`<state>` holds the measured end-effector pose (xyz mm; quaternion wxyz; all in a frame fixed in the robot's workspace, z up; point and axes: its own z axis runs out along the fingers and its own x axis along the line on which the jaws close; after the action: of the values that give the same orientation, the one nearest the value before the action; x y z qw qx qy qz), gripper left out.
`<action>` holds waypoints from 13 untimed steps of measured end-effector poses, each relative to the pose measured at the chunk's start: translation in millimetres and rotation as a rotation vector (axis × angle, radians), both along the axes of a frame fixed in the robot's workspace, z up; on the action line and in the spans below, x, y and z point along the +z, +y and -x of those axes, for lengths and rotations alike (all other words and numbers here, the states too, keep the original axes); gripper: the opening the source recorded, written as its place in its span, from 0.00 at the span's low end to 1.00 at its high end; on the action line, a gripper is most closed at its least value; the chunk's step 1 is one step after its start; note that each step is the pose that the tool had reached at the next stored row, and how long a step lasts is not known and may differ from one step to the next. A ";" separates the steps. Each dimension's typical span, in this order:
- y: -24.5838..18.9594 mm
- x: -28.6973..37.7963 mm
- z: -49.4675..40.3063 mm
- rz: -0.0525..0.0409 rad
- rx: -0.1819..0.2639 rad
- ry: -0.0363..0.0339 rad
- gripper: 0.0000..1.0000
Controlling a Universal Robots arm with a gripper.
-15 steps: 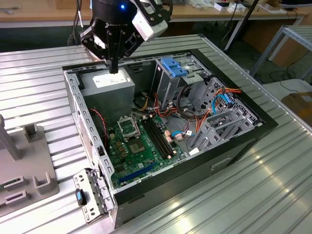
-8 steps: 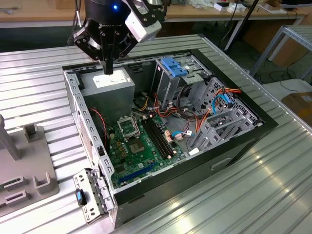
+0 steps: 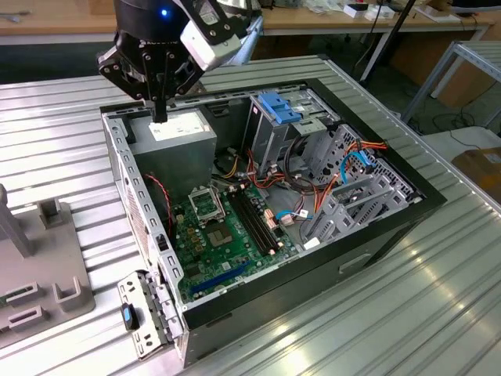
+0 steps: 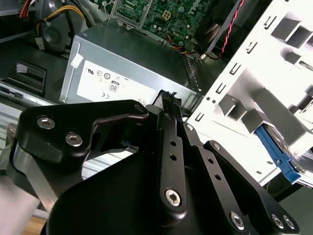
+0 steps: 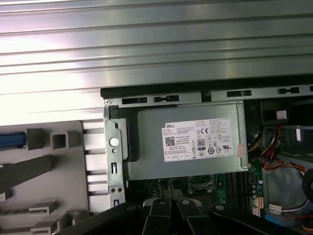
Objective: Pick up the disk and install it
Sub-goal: 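Reach for the disk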
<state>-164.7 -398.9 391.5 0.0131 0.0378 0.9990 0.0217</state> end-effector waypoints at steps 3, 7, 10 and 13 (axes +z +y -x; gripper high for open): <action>0.0 -0.1 4.2 0.0000 0.000 0.0000 0.11; 0.0 -0.1 5.9 0.0001 0.000 0.0001 0.11; 0.0 -0.2 6.0 0.0000 0.000 0.0000 0.11; 0.0 -0.2 6.1 0.0000 0.000 0.0000 0.11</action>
<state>-170.9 -398.9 391.3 0.0131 0.0379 0.9990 0.0217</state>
